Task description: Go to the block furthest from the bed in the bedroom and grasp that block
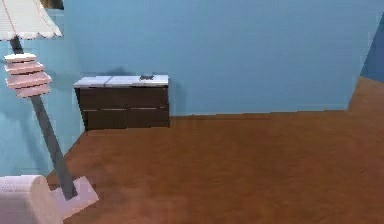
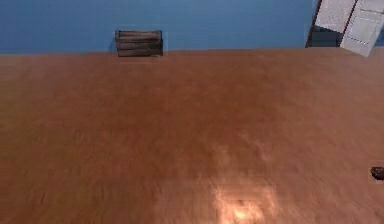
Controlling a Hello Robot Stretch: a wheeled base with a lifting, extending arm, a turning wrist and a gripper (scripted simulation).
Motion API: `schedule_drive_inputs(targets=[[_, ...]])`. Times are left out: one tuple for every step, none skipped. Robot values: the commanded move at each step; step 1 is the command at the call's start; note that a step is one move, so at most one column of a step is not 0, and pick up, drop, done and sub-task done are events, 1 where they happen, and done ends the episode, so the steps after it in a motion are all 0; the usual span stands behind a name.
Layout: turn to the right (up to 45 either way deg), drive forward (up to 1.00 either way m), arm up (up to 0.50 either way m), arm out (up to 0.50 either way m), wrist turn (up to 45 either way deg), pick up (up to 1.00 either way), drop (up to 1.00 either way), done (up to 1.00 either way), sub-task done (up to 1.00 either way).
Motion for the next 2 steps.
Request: schedule_drive_inputs(targets=[[-45.0, 0.00, 0.00, 0.00, 0.0, 0.00, 0.00, 0.00, 0.00], [-45.0, 0.00, 0.00, 0.00, 0.0, 0.00, 0.00, 0.00, 0.00]])
